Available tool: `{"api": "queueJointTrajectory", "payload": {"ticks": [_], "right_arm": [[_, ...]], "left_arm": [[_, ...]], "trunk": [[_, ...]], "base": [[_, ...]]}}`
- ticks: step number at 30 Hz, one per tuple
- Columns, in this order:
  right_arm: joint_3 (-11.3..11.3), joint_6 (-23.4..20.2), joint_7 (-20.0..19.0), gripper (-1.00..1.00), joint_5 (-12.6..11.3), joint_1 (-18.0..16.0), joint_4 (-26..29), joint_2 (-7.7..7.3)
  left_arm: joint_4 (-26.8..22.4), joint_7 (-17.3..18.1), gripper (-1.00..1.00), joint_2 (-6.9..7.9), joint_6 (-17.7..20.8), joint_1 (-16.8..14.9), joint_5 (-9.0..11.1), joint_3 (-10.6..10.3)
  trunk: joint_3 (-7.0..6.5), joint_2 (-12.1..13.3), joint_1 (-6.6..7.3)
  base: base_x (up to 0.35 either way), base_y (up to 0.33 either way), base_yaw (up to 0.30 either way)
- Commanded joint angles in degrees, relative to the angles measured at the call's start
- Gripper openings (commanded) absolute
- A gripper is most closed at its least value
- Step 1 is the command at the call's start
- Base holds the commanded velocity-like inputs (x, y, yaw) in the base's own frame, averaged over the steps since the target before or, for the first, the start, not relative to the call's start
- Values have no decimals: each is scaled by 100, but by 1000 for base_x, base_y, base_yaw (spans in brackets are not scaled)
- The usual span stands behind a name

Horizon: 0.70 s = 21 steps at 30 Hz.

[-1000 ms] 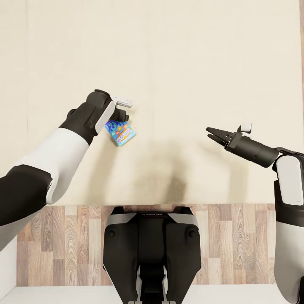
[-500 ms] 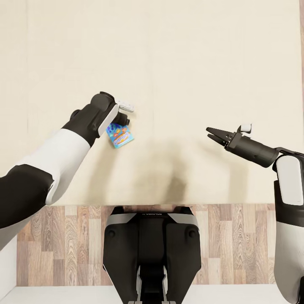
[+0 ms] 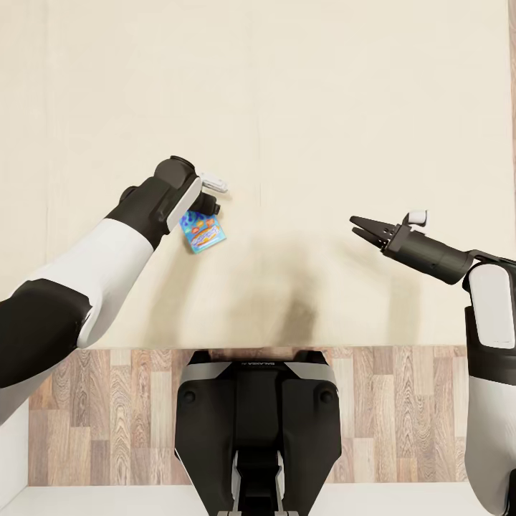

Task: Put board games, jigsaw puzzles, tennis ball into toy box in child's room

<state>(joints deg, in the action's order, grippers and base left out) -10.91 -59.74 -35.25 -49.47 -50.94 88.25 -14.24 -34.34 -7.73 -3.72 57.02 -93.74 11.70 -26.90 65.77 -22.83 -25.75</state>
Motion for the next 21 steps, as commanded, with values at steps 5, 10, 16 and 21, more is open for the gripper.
{"api": "queueJointTrajectory", "payload": {"ticks": [5,10,16,21], "right_arm": [[-7,-26,-43,100,34,-3,0,2],[-7,-26,-43,100,34,-3,0,2],[-7,-26,-43,100,34,-3,0,2],[-7,-26,-43,100,34,-3,0,3]], "left_arm": [[-3,-53,100,3,19,-4,61,-41],[-3,-58,100,3,17,-4,61,-42],[-3,-60,100,3,18,-4,61,-43],[-3,-61,100,3,16,-4,61,-43]], "trunk": [[-23,-9,-4],[-65,-9,-4],[-113,-9,-4],[-126,-9,-4]], "base": [[0,0,0],[0,0,0],[0,0,0],[0,0,0]]}}
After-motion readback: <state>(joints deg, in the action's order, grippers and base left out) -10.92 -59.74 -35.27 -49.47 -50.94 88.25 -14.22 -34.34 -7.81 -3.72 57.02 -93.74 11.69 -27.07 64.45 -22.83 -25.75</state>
